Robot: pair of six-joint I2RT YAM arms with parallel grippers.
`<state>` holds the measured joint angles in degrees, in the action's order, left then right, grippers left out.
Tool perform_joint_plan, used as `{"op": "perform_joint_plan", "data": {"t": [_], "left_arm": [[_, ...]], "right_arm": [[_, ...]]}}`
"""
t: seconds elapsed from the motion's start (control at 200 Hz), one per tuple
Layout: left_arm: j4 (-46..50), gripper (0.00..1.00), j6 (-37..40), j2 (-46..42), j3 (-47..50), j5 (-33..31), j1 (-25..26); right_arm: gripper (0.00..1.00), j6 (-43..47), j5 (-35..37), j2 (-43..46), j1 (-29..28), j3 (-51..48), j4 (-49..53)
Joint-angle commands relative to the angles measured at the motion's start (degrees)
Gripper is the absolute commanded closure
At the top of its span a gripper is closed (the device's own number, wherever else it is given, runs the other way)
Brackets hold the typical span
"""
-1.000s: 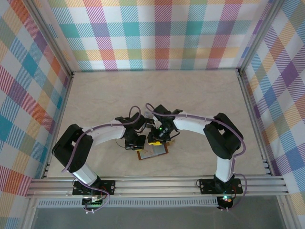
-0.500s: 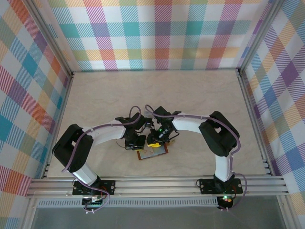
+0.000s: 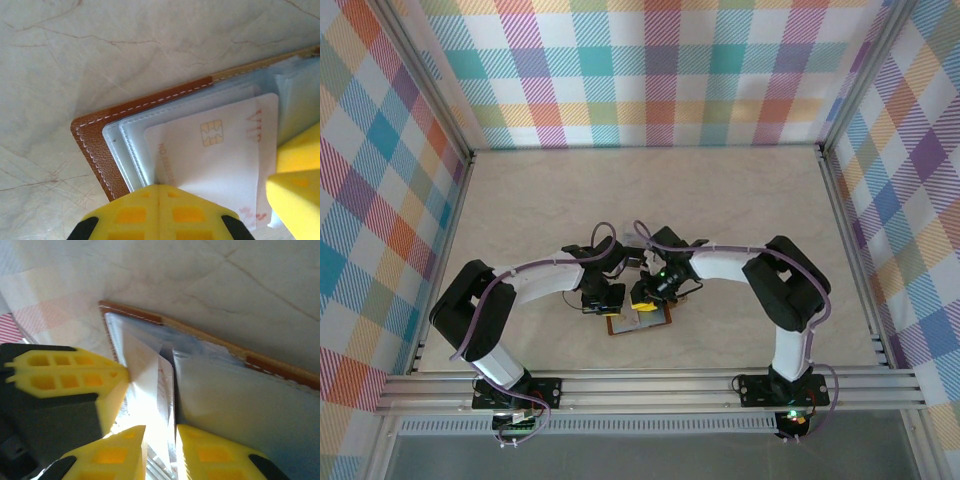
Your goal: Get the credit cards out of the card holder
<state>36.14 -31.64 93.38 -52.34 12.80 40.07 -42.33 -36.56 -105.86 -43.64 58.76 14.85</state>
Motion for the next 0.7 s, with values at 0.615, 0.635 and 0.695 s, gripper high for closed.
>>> {"op": "perform_joint_plan", "data": {"t": [0.615,0.635,0.695], "left_arm": [[2.81,1.0,2.11,3.3,1.63,-3.31,0.6],[2.72,1.0,2.19,3.3,1.62,-3.22,0.56],[2.71,1.0,2.28,3.49,1.62,-3.13,0.57]], "right_arm": [[0.84,-4.7,-5.28,0.68,-0.13,-3.64,-11.46],[0.84,-4.7,-5.61,0.61,-0.13,-3.74,-12.02],[0.84,-4.79,-6.07,-0.17,-0.13,-3.59,-12.56]]}}
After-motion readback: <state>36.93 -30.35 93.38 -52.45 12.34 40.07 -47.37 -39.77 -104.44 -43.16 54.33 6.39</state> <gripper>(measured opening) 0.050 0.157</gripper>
